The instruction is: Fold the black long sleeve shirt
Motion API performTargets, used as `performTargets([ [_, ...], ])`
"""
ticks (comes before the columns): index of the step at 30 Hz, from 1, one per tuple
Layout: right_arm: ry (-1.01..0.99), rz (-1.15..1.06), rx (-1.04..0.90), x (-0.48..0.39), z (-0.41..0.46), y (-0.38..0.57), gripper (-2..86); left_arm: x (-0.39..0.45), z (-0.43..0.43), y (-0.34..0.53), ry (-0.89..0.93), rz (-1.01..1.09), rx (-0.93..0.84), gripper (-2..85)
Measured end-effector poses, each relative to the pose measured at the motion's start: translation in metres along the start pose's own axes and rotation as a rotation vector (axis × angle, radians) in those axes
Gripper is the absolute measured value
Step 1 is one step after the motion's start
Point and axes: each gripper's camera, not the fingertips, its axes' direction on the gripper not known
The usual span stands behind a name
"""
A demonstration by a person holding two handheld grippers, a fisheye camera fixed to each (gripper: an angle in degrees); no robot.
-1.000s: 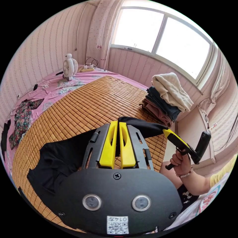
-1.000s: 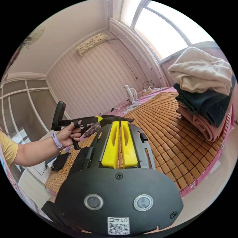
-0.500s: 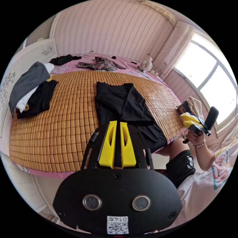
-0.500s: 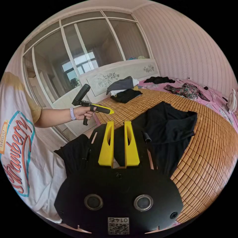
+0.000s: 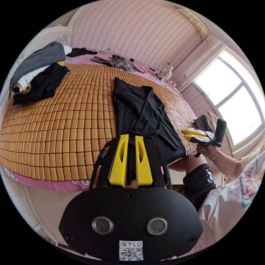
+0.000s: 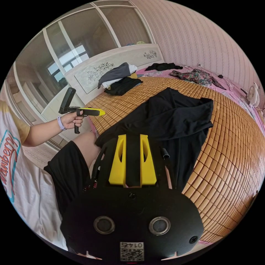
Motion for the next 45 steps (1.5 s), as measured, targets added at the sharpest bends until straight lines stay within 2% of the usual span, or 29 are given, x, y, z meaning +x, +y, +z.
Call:
performTargets([
  [7, 0.258, 0.164, 0.033, 0.112, 0.008, -0.076, 10.5, -0.036, 0.022, -0.117, -0.015, 0.059, 0.033, 5.5],
  [11, 0.361, 0.271, 0.023, 0.181, 0.025, -0.115, 11.1, -0.034, 0.047, -0.185, -0.116, 0.172, 0.035, 6.3],
  [18, 0.358, 0.392, 0.015, 0.266, 0.063, -0.170, 11.4, -0.062, 0.121, -0.285, -0.109, 0.088, 0.002, 8.1],
  [22, 0.364, 0.400, 0.009, 0.304, 0.087, -0.204, 11.4, -0.086, 0.160, -0.321, -0.092, -0.045, -0.007, 4.4],
  [25, 0.273, 0.450, -0.041, 0.329, 0.104, -0.219, 8.1, -0.094, 0.184, -0.333, -0.077, -0.115, -0.084, 1.7],
  [28, 0.202, 0.505, -0.064, 0.343, 0.103, -0.225, 4.8, -0.080, 0.182, -0.337, -0.117, -0.048, -0.067, 0.1],
  [32, 0.118, 0.509, 0.110, 0.336, 0.059, -0.233, 1.5, -0.061, 0.145, -0.349, -0.099, -0.005, -0.007, -0.2],
  [36, -0.008, 0.455, 0.265, 0.312, 0.005, -0.232, 1.4, -0.032, 0.059, -0.341, -0.009, 0.040, 0.151, -0.6],
  [38, -0.080, 0.356, 0.307, 0.283, -0.030, -0.219, 1.4, -0.018, 0.017, -0.321, 0.043, 0.082, 0.208, -0.5],
  [42, -0.162, 0.228, 0.268, 0.225, -0.067, -0.172, 2.6, 0.009, -0.064, -0.227, 0.124, 0.270, 0.232, -0.3],
  [45, -0.220, 0.142, 0.116, 0.170, -0.060, -0.112, 4.5, 0.008, -0.084, -0.127, 0.198, 0.256, 0.093, -0.2],
])
